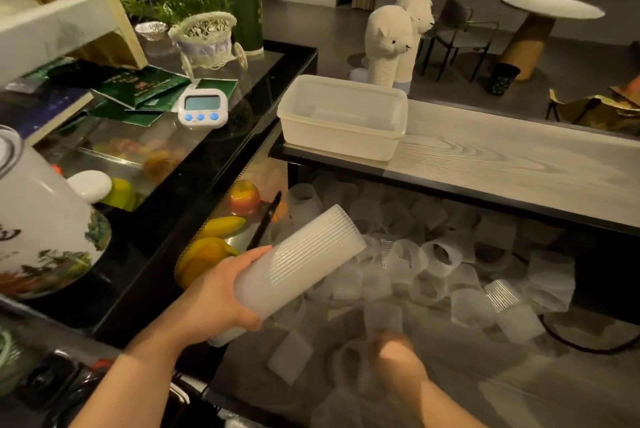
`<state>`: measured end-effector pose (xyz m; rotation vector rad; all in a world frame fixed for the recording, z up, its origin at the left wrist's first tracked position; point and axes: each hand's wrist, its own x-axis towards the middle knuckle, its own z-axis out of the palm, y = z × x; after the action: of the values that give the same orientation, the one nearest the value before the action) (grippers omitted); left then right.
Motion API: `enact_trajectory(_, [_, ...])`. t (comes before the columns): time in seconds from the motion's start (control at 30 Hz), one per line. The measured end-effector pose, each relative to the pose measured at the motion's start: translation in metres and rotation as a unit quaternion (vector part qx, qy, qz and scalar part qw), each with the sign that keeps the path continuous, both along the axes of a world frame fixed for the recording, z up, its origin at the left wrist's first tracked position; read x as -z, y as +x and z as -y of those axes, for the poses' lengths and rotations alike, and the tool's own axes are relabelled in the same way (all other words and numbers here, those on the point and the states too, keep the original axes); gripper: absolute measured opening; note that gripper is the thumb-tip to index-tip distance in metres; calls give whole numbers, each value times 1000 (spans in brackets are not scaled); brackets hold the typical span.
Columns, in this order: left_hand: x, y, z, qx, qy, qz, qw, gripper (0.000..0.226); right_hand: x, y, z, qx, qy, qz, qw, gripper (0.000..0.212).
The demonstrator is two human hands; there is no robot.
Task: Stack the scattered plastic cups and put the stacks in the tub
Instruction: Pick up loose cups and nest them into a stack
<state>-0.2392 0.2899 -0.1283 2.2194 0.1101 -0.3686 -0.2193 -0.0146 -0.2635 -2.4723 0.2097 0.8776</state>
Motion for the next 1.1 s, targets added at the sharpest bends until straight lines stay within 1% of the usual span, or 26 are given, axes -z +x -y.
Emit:
enact_trajectory(0.07, [1,-1,-2,-2,3,-6,1000,108,-12,20,9,45,28,31,998,19])
enact_trajectory(0.1, [2,0,-2,-3,3,-8,1000,107,-24,28,13,78,61,69,993,23])
enact_trajectory(0.13, [3,0,-2,-2,3,-7,1000,106,-40,36,17,132,122,101,979,29])
enact_trajectory(0.17, [3,0,-2,1,2,-7,1000,106,-59,43,19,183,190,121,957,32])
enact_trajectory(0.2, [3,1,-1,5,2,-8,1000,106,-79,49,21,225,259,132,930,28])
enact_trajectory(0.27, [2,3,0,14,-4,-12,1000,105,-109,63,25,251,354,149,888,15])
enact_trajectory(0.33, [1,4,1,27,-14,-18,999,103,-135,72,24,241,395,177,869,12])
enact_trajectory(0.4, [1,4,3,41,-19,-28,999,102,-151,79,22,236,396,201,864,15])
enact_trajectory(0.43, [-1,4,5,47,-21,-33,998,102,-156,82,21,226,394,202,868,17])
enact_trajectory(0.57, [-6,6,7,64,-32,-45,996,104,-165,80,4,111,343,183,915,17])
enact_trajectory(0.6, [-8,6,8,66,-35,-44,996,105,-166,80,1,98,328,188,921,19])
enact_trajectory(0.7, [-11,7,9,65,-49,-43,996,103,-175,87,7,108,319,215,917,28])
enact_trajectory(0.77, [-11,4,9,63,-58,-47,995,101,-176,95,15,90,299,214,926,23])
enact_trajectory(0.83, [-11,2,11,61,-62,-49,995,100,-178,94,10,28,275,197,941,21])
enact_trajectory(0.9, [-9,0,11,52,-61,-40,996,101,-175,90,-4,-34,283,208,936,22])
enact_trajectory(0.93, [-8,-1,10,42,-60,-30,997,101,-172,88,-14,-32,309,210,927,24])
enact_trajectory(0.97, [-7,-1,9,27,-63,-20,997,101,-165,85,-24,14,352,188,917,29])
enact_trajectory(1.0, [-7,-2,7,12,-66,-9,998,102,-155,80,-30,67,400,168,898,33])
enact_trajectory(1.03, [-6,-3,6,0,-69,2,998,103,-143,73,-38,138,423,141,884,37])
enact_trajectory(1.07, [-6,-4,6,-11,-72,10,997,105,-125,68,-48,190,396,134,888,39])
enact_trajectory(1.1, [-5,-5,6,-22,-78,13,997,105,-104,59,-61,178,334,144,914,41])
